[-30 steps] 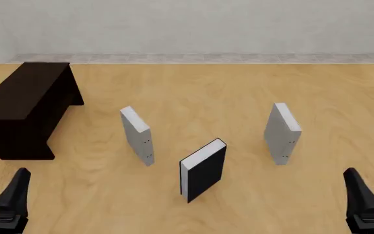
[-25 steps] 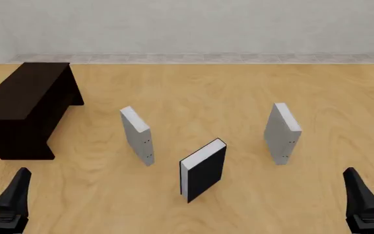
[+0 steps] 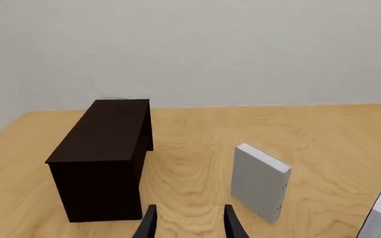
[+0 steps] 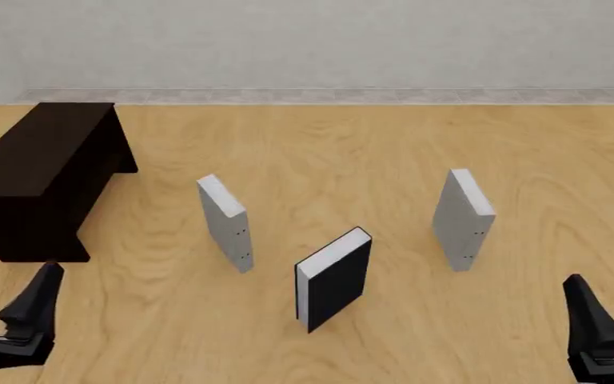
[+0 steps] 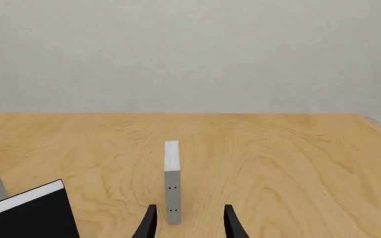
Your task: Pick up the book in the middle and place it on the cabinet shelf.
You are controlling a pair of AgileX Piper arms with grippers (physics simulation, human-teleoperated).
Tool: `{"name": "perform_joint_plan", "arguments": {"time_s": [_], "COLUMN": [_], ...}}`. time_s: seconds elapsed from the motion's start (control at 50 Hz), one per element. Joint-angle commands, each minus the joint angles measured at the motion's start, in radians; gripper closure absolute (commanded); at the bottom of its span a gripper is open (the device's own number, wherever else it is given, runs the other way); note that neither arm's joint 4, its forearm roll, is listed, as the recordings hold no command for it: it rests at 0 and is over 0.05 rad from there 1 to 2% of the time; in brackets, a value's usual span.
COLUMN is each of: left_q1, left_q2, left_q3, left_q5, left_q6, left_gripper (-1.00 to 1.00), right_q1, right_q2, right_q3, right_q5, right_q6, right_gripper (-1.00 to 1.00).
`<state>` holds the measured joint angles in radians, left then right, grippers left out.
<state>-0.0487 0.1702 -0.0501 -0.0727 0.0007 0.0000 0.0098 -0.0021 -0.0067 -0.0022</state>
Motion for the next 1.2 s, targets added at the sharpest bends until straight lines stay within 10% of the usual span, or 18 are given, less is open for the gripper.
{"name": "perform_joint_plan", "arguments": {"time_s": [0.02,0.2,0.44,1.2], "left_q1": [-0.141,-0.343,-0.41,-0.655], "left_q2": [0.152,0.334,0.6,1.008], "left_q3": [-0.098,-0.072,-0.098,-0.248], "left_q5": [0.008,-0.142,-0.291,-0.392], "left_q6": [0.002,-0.007,-0.052,-0.05], "left_gripper": [-1.0,-1.0,-1.0,-1.0], "right_q1": [0.0,0.0,0.0,0.0], "right_q2": [0.009,0.011,0.014,0.029], "right_q3": [0.001,0.0,0.0,0.001], "right_q5": [-0.01,-0.011,-0.014,-0.029], "right_q6": [-0.001,-0.001,-0.001,0.0], "right_gripper": [-1.0,-1.0,-1.0,-1.0]}}
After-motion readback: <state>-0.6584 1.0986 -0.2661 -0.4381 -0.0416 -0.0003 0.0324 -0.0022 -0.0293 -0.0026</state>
